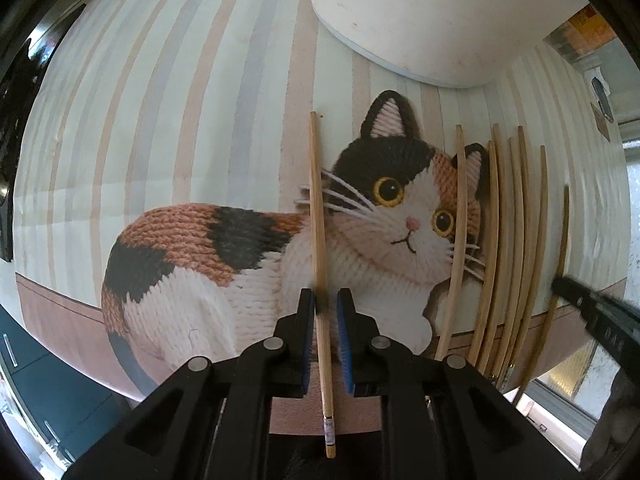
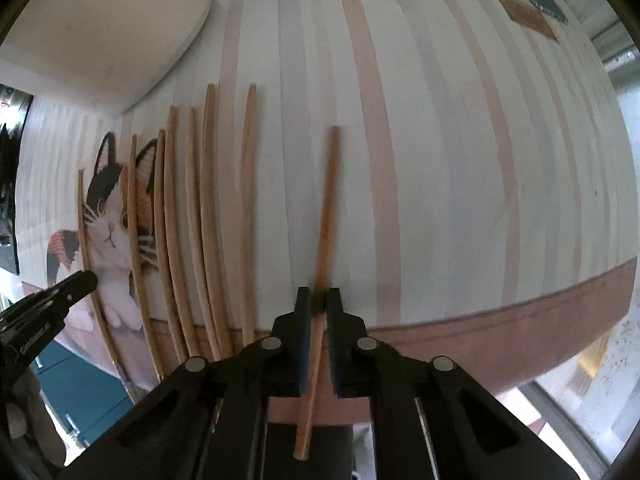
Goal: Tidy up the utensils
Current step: 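Lower the left gripper and grasp a chopstick while the right gripper grasps another, then carry the left gripper's chopstick into the cream holder while the right gripper inserts its chopstick, then open both grippers to drop the chopsticks into the cream holder, then lower the right gripper and grasp a chopstick while the left gripper grasps another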
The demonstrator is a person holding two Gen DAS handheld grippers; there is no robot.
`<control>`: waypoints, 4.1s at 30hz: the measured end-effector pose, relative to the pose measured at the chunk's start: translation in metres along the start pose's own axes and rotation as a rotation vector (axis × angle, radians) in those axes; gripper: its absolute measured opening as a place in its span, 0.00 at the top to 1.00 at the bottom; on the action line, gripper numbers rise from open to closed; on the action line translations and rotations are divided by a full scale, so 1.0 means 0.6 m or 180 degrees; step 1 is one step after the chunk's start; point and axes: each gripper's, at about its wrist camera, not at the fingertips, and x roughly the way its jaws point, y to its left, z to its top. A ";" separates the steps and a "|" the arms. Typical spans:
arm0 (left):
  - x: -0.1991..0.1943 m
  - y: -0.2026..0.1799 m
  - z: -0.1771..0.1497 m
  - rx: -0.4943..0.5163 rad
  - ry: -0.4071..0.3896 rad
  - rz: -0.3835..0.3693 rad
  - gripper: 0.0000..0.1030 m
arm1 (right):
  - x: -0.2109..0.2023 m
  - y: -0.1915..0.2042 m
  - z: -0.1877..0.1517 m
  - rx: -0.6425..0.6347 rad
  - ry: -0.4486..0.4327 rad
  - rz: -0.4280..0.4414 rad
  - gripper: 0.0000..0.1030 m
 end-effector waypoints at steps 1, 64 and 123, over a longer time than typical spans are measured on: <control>-0.002 0.005 0.000 0.0008 0.0003 0.0007 0.90 | -0.003 0.003 0.003 -0.0043 -0.0036 -0.0078 0.93; -0.561 0.027 0.117 -0.1233 -0.3225 -0.1106 0.96 | -0.561 -0.024 0.167 0.0816 -0.2670 0.1201 0.93; -0.427 0.046 0.124 -0.0502 -0.2572 0.0139 0.00 | -0.445 0.011 0.143 0.0411 -0.1952 0.1249 0.53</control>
